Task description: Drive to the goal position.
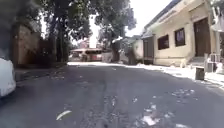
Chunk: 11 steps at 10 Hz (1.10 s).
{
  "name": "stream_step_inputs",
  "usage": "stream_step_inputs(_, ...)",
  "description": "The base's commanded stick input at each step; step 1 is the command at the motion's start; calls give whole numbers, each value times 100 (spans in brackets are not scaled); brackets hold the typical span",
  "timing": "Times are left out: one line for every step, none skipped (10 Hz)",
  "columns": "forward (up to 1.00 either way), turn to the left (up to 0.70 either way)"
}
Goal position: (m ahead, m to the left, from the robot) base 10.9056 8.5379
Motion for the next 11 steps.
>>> stream_step_inputs(100,-39)
stream_step_inputs(100,-28)
stream_step_inputs(100,1)
stream_step_inputs(100,1)
stream_step_inputs(100,1)
stream_step_inputs(100,1)
stream_step_inputs(100,1)
stream_step_inputs(100,1)
stream_step_inputs(100,1)
stream_step_inputs(100,1)
stream_step_inputs(100,1)
